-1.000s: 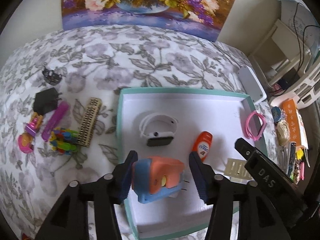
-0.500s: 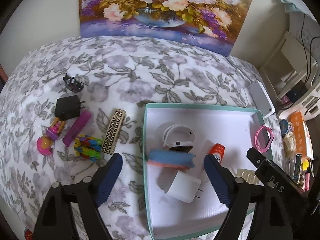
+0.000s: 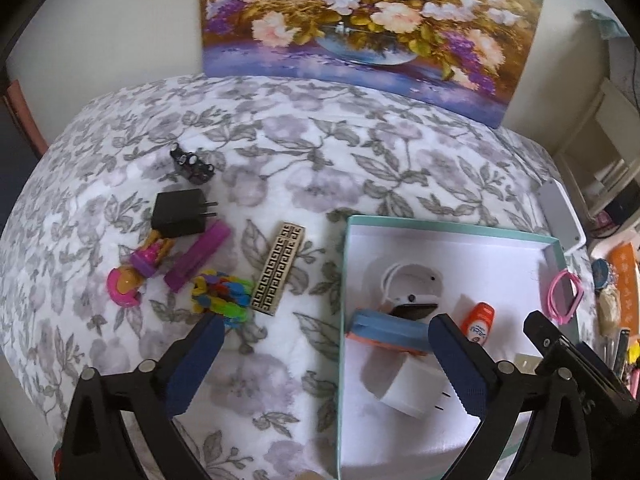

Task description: Organize rigid objects

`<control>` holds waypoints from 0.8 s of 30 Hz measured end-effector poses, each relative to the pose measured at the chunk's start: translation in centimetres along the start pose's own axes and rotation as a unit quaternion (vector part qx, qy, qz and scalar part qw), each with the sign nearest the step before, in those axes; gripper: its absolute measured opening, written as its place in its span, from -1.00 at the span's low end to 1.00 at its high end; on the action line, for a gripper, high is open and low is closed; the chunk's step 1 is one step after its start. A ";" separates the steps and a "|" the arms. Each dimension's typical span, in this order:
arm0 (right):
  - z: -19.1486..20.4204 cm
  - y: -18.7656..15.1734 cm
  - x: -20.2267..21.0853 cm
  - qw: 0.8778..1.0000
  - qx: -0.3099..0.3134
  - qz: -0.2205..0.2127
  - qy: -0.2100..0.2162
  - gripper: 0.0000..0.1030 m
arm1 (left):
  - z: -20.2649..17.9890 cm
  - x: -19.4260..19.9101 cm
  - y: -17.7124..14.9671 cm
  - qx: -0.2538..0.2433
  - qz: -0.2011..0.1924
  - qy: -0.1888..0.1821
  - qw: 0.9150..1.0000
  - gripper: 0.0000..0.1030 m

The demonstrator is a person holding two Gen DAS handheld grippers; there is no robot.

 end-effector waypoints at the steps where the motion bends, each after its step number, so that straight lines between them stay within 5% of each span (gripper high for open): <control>1: 0.1 0.0 0.1 1.000 0.002 -0.001 -0.001 0.86 | 0.2 0.1 0.1 0.004 -0.003 0.001 1.000 1.00; 14: 2.8 0.3 1.3 0.999 0.012 -0.015 0.031 0.87 | 3.7 1.0 0.9 0.036 -0.020 0.020 0.999 1.00; 24: 6.2 0.0 2.1 0.998 0.048 -0.033 0.031 0.87 | 9.4 4.4 2.9 0.049 -0.105 0.058 0.992 1.00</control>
Point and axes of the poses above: each gripper's, at about its wrist camera, not at the fingertips, and x roughly against the way its jaws point, z to its left, y to its top, the point moved 10 cm from there along -x, roughly the way its jaws point, and after that the axes turned 7 degrees about y, right-handed, at the moved point
